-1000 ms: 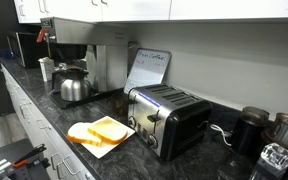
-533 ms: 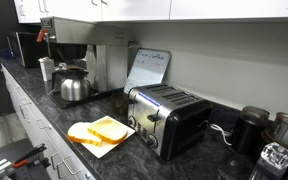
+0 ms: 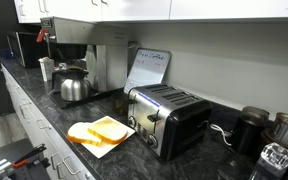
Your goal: Open the right door of the cabinet.
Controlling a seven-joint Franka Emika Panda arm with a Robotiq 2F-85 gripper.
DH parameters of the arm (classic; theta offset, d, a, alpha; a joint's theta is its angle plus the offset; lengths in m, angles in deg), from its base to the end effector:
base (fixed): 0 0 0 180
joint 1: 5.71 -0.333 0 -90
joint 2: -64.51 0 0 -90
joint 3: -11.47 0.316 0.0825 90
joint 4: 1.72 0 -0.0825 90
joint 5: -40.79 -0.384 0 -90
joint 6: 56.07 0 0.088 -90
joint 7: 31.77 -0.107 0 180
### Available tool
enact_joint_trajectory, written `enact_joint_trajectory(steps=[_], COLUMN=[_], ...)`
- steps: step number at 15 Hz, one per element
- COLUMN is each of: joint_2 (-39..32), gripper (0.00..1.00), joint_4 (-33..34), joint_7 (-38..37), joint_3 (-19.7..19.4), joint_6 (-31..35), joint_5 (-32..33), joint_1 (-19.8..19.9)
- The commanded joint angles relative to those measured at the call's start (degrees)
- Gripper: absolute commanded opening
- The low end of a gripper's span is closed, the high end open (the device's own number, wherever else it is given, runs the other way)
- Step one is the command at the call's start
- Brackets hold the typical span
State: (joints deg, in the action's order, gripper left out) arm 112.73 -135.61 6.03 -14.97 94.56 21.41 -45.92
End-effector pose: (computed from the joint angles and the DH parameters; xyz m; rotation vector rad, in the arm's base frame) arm 0.3793 0.0019 0.7053 -2.1756 -0.7128 -1.4406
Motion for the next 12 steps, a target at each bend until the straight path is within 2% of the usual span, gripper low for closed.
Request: enact_joint_trajectory(steps=[1, 8, 12], joint_2=[-0.56, -1.26, -1.28], gripper=[1.0, 1.0, 1.0], joint_4=[0.46, 0.82, 1.22], joint_7=[1.35, 2.52, 3.4], joint_3=[0.05, -1.35, -3.78], joint_6=[0.07, 2.63, 5.59], joint_5=[-1.31, -2.48, -2.5], joint_1=[-0.75, -6.5, -10.97])
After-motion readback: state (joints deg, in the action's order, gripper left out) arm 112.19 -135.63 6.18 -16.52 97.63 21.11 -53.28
